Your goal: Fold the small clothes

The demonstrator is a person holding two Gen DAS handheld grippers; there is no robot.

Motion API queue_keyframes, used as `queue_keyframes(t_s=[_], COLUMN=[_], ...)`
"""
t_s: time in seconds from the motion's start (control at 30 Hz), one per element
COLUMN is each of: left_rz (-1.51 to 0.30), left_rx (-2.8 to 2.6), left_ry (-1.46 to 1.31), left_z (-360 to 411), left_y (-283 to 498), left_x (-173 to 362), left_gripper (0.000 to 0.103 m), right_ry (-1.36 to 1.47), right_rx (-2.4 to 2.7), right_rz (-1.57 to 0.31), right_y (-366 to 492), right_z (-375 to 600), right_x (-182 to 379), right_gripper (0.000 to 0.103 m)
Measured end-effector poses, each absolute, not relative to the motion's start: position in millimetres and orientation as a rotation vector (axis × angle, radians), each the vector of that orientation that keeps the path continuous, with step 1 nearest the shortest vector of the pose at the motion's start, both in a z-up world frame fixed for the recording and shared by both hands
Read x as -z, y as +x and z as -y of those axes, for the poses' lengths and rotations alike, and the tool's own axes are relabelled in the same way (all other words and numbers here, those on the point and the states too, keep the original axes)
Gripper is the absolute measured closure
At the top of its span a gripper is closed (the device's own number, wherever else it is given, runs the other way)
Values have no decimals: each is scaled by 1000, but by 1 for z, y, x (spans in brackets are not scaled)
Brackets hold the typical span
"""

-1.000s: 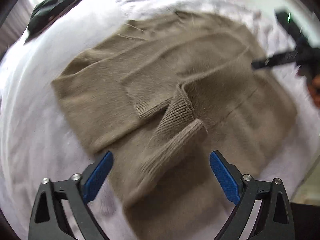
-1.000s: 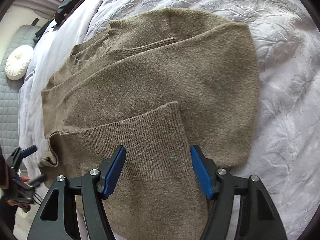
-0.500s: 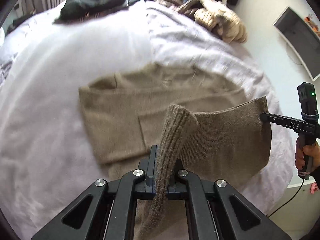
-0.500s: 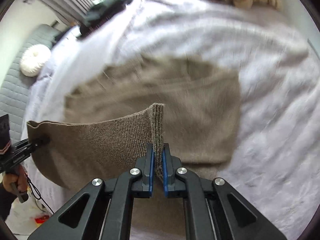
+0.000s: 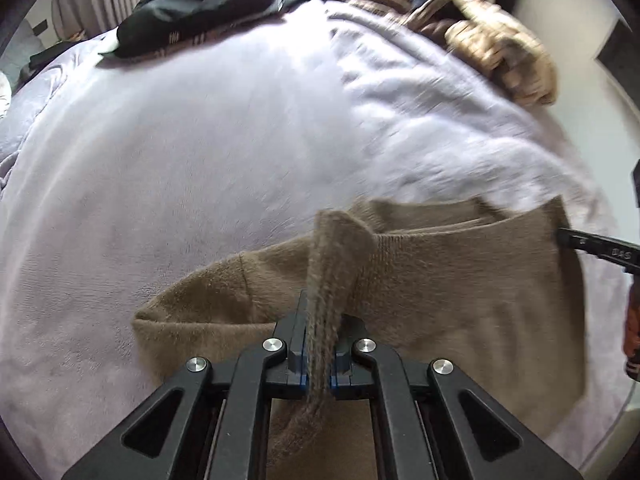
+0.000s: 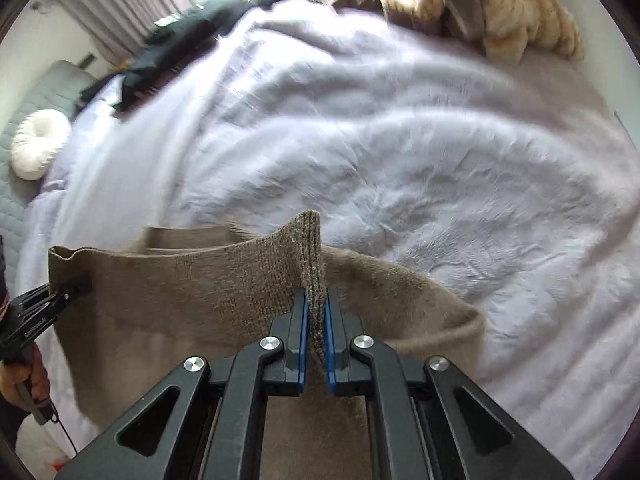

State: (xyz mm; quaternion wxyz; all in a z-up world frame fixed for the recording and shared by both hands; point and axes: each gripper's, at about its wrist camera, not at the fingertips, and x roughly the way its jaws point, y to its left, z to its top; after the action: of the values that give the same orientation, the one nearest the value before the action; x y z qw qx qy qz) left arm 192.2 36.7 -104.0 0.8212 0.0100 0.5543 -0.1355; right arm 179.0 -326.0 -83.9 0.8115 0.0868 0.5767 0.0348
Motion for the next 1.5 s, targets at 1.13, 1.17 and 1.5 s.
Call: queue_keyframes(t_s=[1.13,1.17,1.5], left_rz=[-1379,-1387,-1478], left_rx=[-35,-22,64], left_ry=[-70,-153,-780], left_z=[-149,-158,-152], left_y=[53,45,-1], left_x=[119,115,156], left_gripper=[22,22,22], right_ry=[351,455,1248], right_rx=[146,131,82], right_rz=[-1349,-1331,-1154], right_y=[41,27,-59], right_z=[378,386,392], right_x=[111,107,159], right_gripper=[79,71,31])
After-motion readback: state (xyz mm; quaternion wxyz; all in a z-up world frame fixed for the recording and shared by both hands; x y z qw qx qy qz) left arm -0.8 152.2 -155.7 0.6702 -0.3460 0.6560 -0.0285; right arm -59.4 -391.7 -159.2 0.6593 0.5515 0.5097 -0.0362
